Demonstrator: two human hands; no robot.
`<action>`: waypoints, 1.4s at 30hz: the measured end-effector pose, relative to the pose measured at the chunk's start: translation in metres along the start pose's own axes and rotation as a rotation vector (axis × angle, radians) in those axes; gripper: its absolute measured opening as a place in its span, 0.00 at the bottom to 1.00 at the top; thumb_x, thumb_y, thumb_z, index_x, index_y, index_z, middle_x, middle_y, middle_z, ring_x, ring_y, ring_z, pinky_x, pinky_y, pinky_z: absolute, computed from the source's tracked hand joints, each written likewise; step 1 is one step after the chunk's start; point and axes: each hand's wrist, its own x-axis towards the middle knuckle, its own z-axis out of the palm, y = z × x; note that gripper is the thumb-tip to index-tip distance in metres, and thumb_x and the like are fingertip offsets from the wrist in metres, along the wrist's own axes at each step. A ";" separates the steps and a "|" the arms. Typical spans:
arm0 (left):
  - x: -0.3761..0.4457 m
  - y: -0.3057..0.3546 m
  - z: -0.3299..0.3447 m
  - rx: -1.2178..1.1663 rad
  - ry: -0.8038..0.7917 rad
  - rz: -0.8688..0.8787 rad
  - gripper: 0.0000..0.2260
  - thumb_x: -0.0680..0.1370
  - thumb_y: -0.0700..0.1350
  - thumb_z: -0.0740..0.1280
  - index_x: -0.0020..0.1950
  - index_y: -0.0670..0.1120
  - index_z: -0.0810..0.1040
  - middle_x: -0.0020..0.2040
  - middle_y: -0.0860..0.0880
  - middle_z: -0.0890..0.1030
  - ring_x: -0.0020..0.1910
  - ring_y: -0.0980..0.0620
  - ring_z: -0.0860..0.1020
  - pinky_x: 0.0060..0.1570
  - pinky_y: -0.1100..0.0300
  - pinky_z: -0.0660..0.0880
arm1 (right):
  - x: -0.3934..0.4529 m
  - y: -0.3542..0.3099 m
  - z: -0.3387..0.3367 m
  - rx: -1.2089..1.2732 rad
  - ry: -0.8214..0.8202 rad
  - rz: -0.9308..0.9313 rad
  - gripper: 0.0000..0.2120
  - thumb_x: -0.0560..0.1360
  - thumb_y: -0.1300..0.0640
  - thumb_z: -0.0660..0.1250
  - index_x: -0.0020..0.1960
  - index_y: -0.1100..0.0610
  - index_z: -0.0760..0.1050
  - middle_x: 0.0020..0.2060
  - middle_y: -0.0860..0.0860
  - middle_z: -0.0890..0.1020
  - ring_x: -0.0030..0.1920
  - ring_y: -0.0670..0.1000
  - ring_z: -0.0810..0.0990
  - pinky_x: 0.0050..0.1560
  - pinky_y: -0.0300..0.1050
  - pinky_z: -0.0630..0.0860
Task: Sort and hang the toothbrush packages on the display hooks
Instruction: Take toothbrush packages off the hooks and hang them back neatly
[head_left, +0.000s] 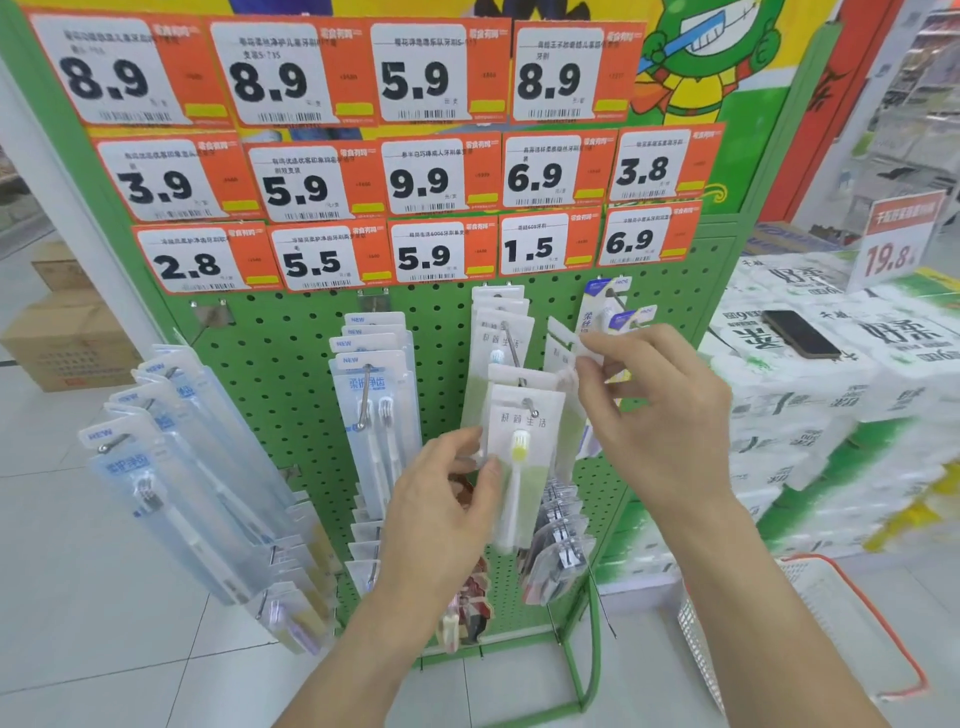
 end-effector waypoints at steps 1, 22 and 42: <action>-0.002 0.000 0.001 0.004 0.013 0.003 0.16 0.80 0.54 0.67 0.67 0.55 0.76 0.56 0.62 0.80 0.53 0.64 0.78 0.53 0.62 0.78 | -0.003 -0.002 -0.003 -0.004 0.041 0.004 0.06 0.75 0.68 0.72 0.51 0.63 0.84 0.41 0.55 0.80 0.37 0.46 0.78 0.36 0.43 0.81; -0.081 -0.004 -0.004 -0.449 -0.293 -0.150 0.18 0.74 0.59 0.69 0.63 0.58 0.76 0.60 0.59 0.82 0.61 0.56 0.79 0.61 0.55 0.75 | -0.103 -0.043 -0.020 0.479 -0.042 0.844 0.10 0.72 0.68 0.75 0.45 0.53 0.83 0.32 0.48 0.83 0.35 0.49 0.82 0.36 0.51 0.80; -0.093 -0.048 -0.047 -0.890 0.052 -0.655 0.18 0.71 0.49 0.72 0.56 0.39 0.82 0.52 0.39 0.86 0.53 0.38 0.84 0.54 0.47 0.81 | -0.146 -0.076 0.029 0.795 -0.802 1.014 0.06 0.71 0.56 0.76 0.48 0.52 0.86 0.46 0.54 0.88 0.43 0.54 0.83 0.48 0.53 0.79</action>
